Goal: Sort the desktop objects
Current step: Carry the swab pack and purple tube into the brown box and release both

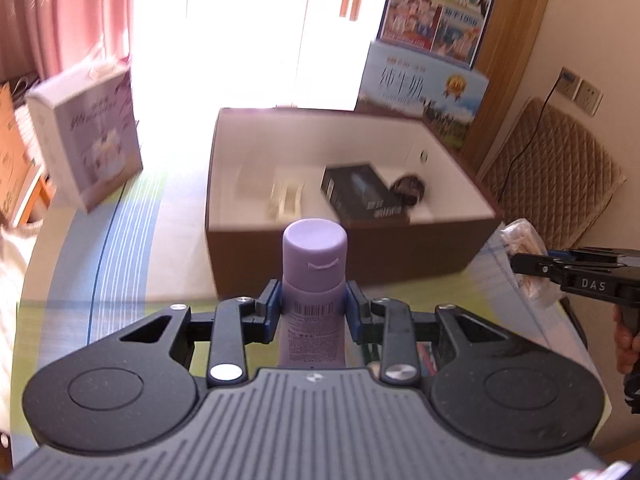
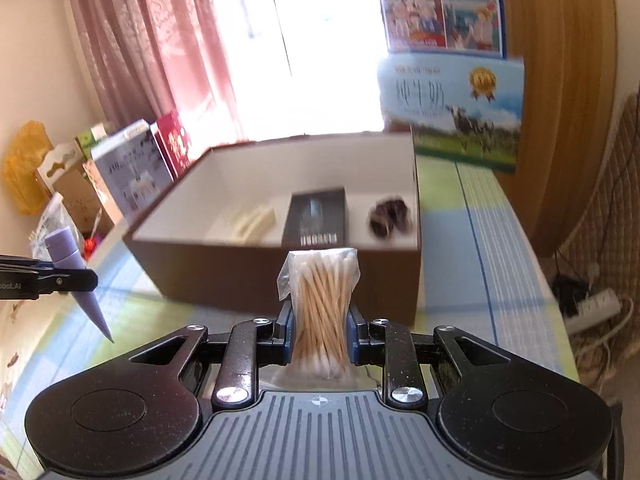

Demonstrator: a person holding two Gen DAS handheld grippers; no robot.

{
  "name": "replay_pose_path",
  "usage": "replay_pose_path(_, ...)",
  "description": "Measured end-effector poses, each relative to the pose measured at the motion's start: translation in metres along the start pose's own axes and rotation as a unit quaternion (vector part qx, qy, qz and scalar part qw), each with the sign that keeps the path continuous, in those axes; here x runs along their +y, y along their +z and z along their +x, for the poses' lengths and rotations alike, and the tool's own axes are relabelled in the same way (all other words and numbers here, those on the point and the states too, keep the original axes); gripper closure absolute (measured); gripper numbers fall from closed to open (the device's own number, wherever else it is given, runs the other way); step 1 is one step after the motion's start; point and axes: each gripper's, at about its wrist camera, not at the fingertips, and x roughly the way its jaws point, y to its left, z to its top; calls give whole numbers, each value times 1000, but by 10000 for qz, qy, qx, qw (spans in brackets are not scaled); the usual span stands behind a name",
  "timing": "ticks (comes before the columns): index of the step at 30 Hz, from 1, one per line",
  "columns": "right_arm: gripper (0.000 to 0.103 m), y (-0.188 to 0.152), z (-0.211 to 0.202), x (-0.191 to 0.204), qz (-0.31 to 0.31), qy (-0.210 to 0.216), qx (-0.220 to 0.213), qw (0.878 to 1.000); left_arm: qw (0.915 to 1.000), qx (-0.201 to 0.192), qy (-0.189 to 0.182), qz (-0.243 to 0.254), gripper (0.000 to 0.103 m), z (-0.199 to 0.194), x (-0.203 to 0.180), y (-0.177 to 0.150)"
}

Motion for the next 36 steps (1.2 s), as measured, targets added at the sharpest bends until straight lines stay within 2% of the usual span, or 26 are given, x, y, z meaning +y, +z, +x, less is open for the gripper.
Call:
replay_pose_path(9,81,64,22,-3,-270,18,-409,9988,9995,-291,-33,129,75,24,2,65)
replay_pose_path(13,81,85,42,-9,-323,-67,-417,9986,9993,-330,54,146,75,44,6,90)
replay_pose_path(17,81,93,64,-18,-314,-134,-291,9990,9997,-187,108,103,75,70,12,107)
replay_pose_path(25,81,89,98,-29,-311,-294,50,9991,9978,480,363,263,75,128,14,101)
replay_pose_path(36,81,83,118,-31,-390,-312,315,9983,9887,1276,606,511,75,180,7,80)
